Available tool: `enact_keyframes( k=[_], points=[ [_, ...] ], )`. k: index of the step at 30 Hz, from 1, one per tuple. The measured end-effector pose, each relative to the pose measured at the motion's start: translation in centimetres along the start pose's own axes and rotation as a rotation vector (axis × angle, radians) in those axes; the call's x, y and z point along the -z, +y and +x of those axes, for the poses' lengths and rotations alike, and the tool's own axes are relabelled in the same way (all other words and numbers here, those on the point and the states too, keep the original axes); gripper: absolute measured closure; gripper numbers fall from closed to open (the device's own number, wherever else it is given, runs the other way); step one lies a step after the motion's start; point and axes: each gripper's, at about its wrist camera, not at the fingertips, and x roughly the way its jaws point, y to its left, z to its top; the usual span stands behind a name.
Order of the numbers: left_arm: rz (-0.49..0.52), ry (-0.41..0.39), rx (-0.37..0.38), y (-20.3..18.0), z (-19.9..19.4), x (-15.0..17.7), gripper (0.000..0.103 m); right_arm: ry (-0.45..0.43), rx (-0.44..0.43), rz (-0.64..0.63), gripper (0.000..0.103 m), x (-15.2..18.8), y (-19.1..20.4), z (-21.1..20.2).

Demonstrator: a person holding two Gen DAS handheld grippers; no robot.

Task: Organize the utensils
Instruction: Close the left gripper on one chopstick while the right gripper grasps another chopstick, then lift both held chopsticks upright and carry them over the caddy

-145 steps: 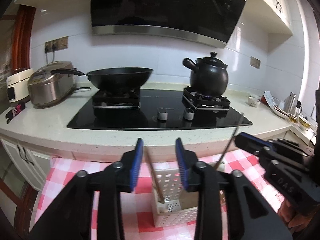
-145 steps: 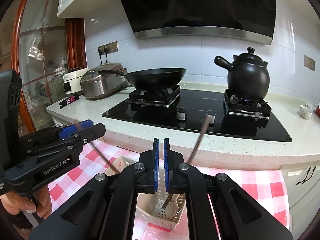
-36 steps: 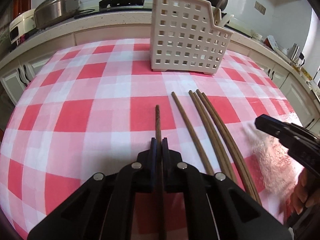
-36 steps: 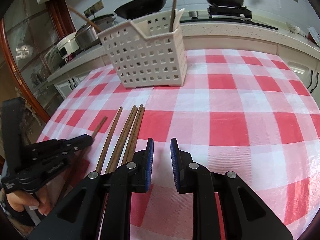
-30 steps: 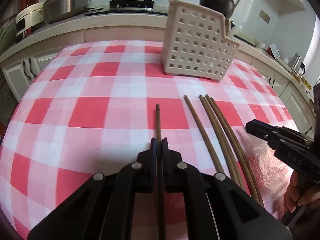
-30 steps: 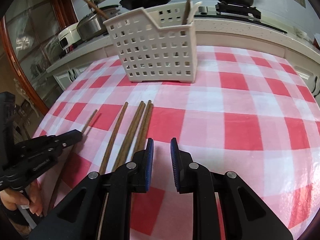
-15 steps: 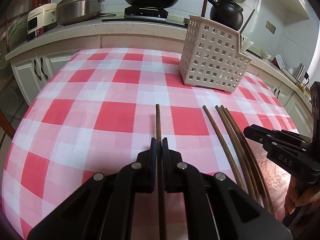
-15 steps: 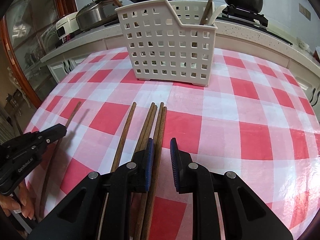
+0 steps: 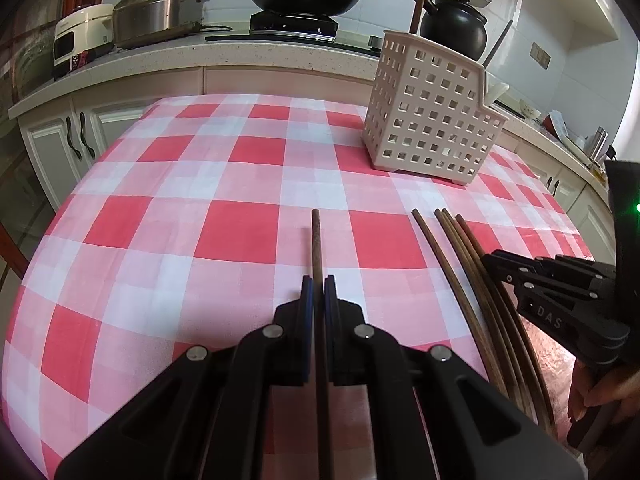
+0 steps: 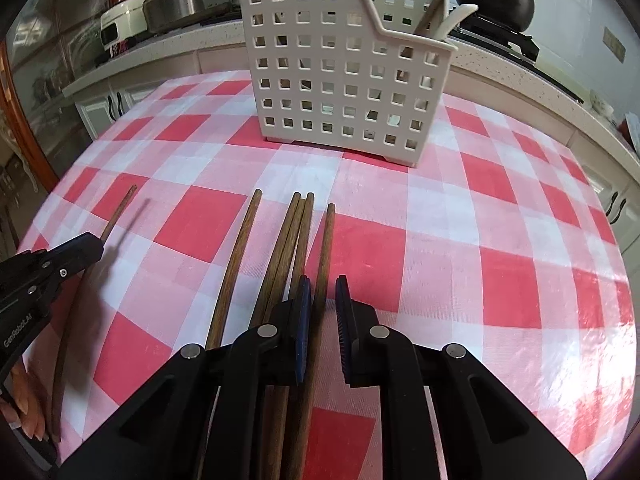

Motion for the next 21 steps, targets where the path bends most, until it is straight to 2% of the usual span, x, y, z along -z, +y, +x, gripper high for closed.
enact_keyframes(
  k=[2, 6, 14, 21],
  points=[
    [0.001, 0.000, 0.000, -0.1, 0.0, 0.0, 0.098, -0.001, 0.003, -0.014, 0.096, -0.1, 0.2, 0.1],
    [0.007, -0.006, 0.000, -0.4, -0.2, 0.0, 0.098, -0.021, -0.022, 0.012, 0.097, 0.4, -0.7, -0.2],
    [0.021, -0.043, 0.017, -2.0, -1.6, -1.2, 0.098, -0.155, -0.078, 0.062, 0.097, 0.1, -2.8, -4.2],
    [0.045, -0.147, 0.043, -3.8, -5.4, -3.7, 0.098, -0.301, -0.116, 0.080, 0.097, -1.4, -4.4, -9.3]
  ],
)
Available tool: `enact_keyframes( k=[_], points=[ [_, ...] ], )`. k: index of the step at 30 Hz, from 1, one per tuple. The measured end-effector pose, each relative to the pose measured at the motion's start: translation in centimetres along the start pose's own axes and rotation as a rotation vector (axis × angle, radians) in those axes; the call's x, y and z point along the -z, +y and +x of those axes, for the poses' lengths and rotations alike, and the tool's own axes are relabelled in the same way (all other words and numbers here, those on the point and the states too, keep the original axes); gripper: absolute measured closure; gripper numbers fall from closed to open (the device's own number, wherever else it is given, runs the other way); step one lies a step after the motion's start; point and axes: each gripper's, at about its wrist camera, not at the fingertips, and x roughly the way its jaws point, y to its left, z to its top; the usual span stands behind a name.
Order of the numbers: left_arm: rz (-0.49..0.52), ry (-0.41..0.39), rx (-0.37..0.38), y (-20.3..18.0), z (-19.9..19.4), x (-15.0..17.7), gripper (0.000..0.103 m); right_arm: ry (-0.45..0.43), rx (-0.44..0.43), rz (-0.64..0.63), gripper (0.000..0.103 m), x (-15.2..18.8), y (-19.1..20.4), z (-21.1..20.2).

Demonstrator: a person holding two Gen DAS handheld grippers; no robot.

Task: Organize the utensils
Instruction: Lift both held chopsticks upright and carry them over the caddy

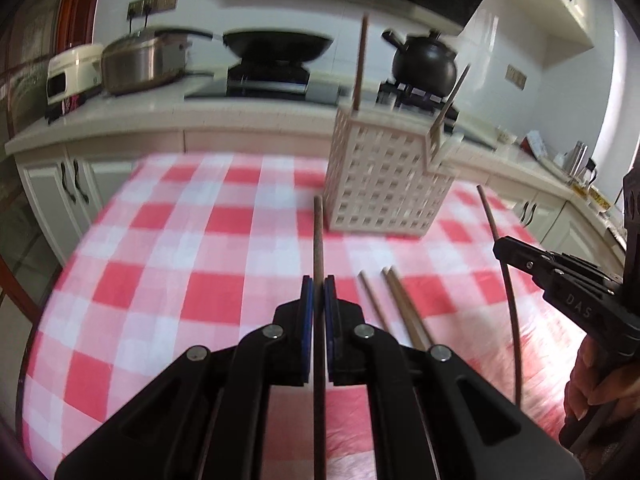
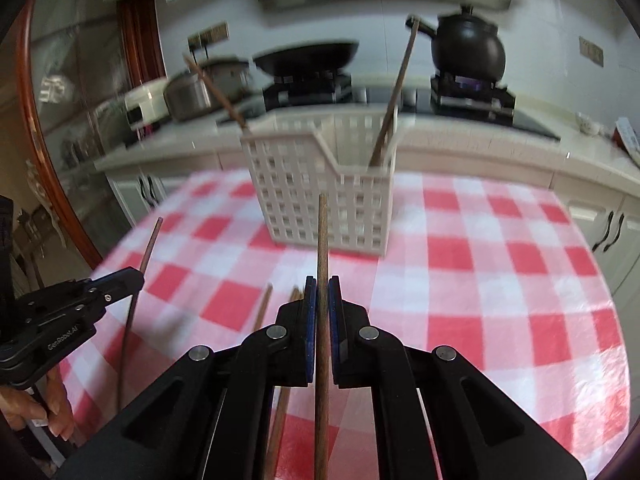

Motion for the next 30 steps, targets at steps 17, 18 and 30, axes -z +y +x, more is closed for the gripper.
enact_keyframes(
  k=[17, 18, 30],
  points=[
    [0.064, -0.157, 0.012, -3.4, -5.8, -2.0, 0.098, -0.173, -0.012, -0.027, 0.097, -1.9, 0.0, -7.9],
    [0.065, -0.164, 0.012, -3.5, -6.1, -2.0, 0.098, -0.181, -0.013, -0.027, 0.097, -1.9, 0.0, -8.2],
    [0.092, -0.220, 0.000, -4.4, -7.8, -3.2, 0.098, -0.229, -0.003, -0.035, 0.097, -2.2, 0.0, -10.1]
  ],
)
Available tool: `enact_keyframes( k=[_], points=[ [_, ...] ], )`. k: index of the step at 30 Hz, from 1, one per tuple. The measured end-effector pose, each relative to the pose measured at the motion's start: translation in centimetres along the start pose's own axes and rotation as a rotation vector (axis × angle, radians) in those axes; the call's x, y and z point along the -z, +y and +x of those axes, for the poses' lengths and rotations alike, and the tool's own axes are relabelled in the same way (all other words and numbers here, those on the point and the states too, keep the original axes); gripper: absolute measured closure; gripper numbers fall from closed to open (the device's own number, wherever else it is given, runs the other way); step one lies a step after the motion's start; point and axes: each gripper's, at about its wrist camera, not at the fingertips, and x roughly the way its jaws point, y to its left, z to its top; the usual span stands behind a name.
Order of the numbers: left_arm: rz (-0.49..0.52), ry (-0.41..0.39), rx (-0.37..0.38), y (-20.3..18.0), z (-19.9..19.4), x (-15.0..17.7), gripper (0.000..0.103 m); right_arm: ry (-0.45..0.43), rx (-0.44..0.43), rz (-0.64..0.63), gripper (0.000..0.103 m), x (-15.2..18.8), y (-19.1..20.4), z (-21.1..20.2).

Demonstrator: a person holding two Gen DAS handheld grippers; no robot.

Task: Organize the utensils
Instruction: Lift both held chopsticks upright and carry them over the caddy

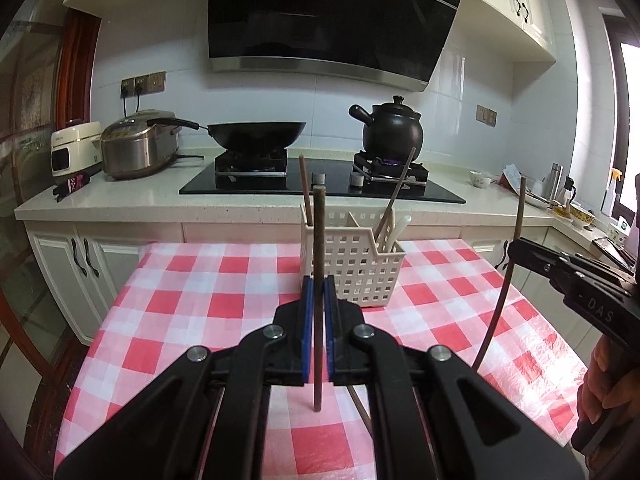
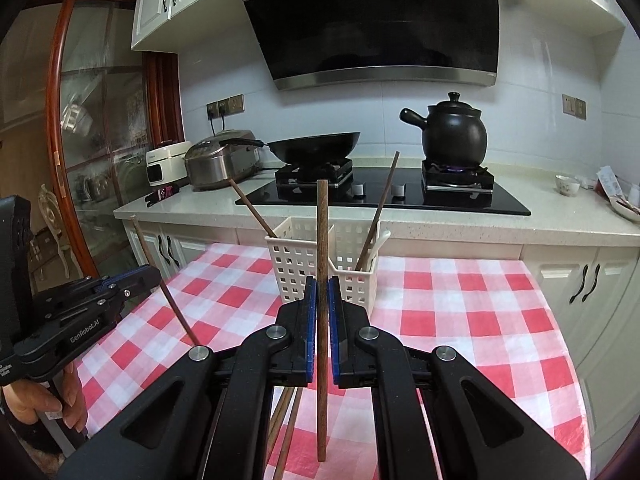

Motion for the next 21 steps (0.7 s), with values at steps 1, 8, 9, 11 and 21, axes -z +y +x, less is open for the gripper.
enact_keyframes(
  k=[1, 8, 9, 11, 21],
  points=[
    [0.002, -0.002, 0.001, 0.0, 0.0, -0.1, 0.098, -0.001, 0.000, -0.002, 0.097, -0.1, 0.0, 0.1],
    [0.007, -0.022, 0.023, -0.7, 0.6, -1.8, 0.098, -0.013, 0.001, -0.013, 0.097, -1.1, -0.3, 0.7],
    [0.007, -0.029, 0.028, -0.8, 0.6, -2.3, 0.098, -0.017, 0.001, -0.015, 0.097, -1.4, -0.3, 0.8],
    [0.010, -0.046, 0.034, -1.1, 0.5, -3.3, 0.098, -0.027, 0.002, -0.028, 0.097, -2.2, -0.3, 0.9],
    [0.035, -0.117, 0.059, -2.5, 1.5, -9.9, 0.098, -0.087, -0.003, -0.053, 0.097, -7.4, -0.8, 1.7]
  ],
)
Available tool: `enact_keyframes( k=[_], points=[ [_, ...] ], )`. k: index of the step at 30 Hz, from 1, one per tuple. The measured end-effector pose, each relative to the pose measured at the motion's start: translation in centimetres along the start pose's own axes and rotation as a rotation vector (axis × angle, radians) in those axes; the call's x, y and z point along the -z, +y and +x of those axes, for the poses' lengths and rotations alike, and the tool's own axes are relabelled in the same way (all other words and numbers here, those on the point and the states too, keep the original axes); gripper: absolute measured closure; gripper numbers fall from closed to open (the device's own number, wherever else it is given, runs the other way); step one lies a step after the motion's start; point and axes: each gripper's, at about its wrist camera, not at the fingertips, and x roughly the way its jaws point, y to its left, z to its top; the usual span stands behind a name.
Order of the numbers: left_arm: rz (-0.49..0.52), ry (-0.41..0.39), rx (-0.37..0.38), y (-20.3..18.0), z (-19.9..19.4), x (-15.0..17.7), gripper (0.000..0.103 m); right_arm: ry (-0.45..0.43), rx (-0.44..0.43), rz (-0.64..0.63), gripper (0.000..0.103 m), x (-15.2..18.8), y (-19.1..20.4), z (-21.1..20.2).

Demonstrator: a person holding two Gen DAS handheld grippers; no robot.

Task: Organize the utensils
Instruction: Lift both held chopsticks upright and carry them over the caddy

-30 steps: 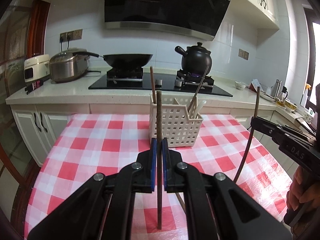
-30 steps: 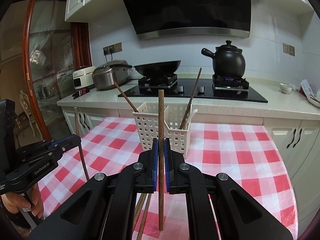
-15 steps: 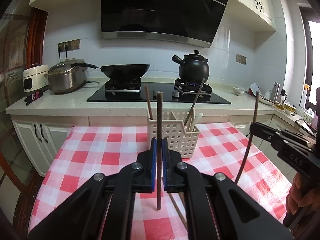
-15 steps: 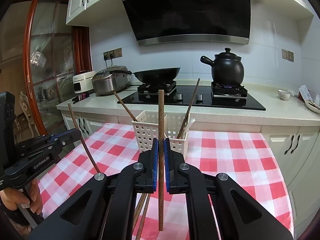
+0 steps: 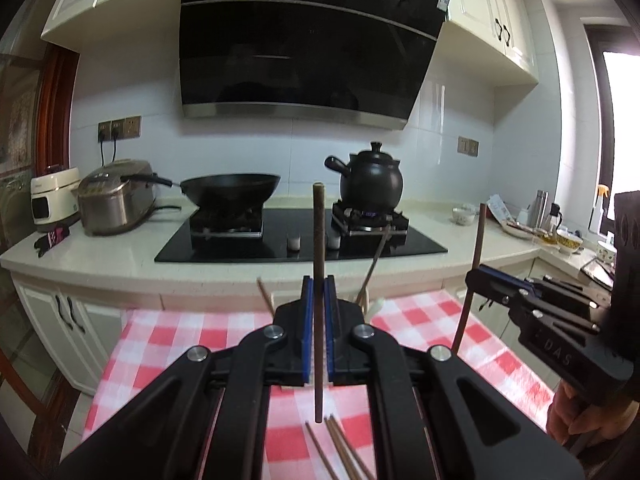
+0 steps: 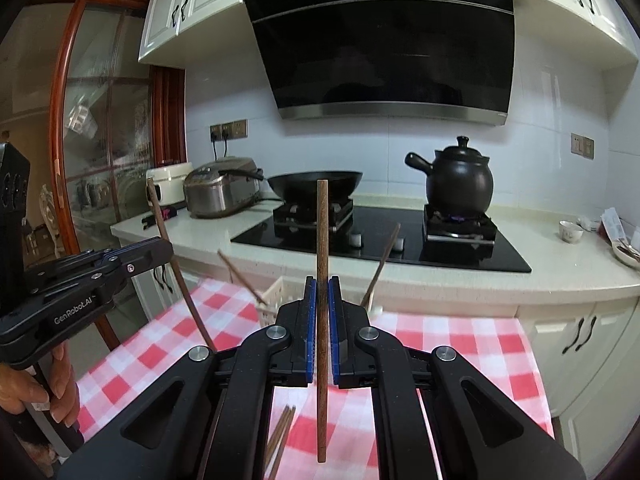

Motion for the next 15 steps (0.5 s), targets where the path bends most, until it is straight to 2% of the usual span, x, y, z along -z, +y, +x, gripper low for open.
enact_keyframes(
  k=[8, 15],
  points=[
    [-0.045, -0.027, 0.024, 0.0, 2.5, -4.3, 0.098, -0.003, -0.002, 0.010, 0.097, -3.1, -1.0, 2.6],
    [-0.054, -0.050, 0.000, 0.3, 5.3, -7.0, 0.098, -0.030, 0.015, -0.011, 0.097, -5.5, -1.0, 4.6]
  ],
)
